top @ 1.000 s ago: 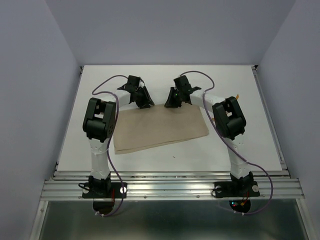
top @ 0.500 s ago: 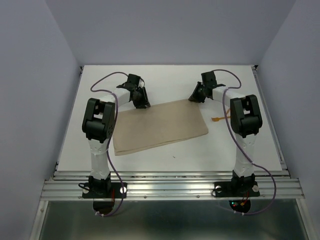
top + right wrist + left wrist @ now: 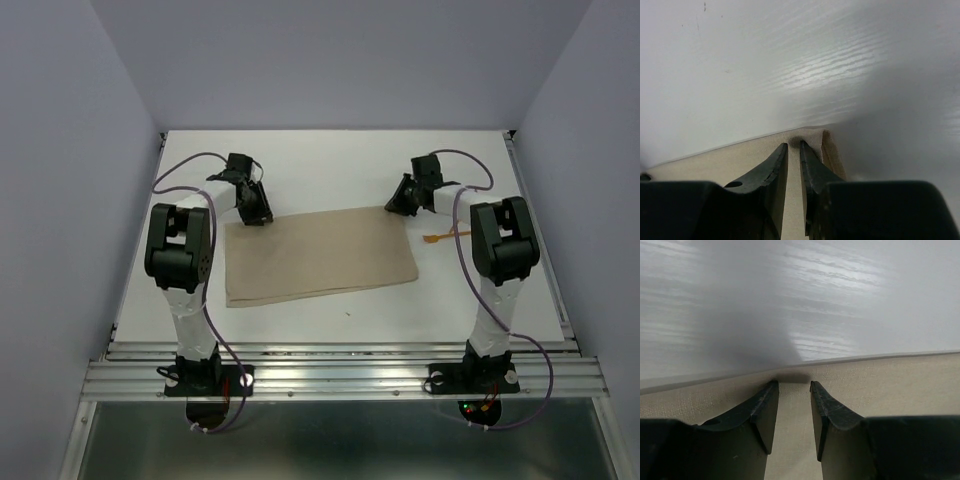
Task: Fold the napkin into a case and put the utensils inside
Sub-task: Smooth out the rectangle-folded napkin at the center of the board.
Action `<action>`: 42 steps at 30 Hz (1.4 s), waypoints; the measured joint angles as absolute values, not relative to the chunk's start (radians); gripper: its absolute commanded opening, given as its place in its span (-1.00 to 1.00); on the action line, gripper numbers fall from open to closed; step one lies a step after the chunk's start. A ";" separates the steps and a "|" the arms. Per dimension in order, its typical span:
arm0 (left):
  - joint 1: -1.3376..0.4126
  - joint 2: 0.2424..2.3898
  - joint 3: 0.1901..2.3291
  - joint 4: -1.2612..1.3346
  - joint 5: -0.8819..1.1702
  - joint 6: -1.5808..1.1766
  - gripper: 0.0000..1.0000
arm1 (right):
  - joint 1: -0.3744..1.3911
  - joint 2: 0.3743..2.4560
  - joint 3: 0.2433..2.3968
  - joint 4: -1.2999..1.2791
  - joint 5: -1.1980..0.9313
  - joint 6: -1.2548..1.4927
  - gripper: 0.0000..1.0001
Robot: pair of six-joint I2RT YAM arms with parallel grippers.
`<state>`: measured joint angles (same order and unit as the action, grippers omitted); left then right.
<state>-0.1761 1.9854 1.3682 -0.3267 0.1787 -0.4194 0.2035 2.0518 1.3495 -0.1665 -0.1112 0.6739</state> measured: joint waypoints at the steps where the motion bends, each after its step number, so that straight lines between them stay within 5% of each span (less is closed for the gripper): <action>1: -0.162 1.980 1.355 -0.326 0.181 -0.421 -0.12 | 0.203 2.041 1.333 -0.162 -0.112 0.674 -0.56; 30: 0.049 1.851 1.234 -0.363 0.062 -0.472 -0.12 | 0.153 1.932 1.182 -0.122 -0.130 0.654 -0.45; 42: -0.093 1.458 1.061 -0.394 0.081 -0.500 -0.11 | 0.191 1.642 1.115 -0.248 -0.113 0.596 -0.42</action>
<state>-0.0933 1.4578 1.0611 -0.3939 0.0807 -0.4995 0.1905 1.6421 1.1152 -0.2478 -0.1135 0.5957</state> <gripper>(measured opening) 0.440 0.286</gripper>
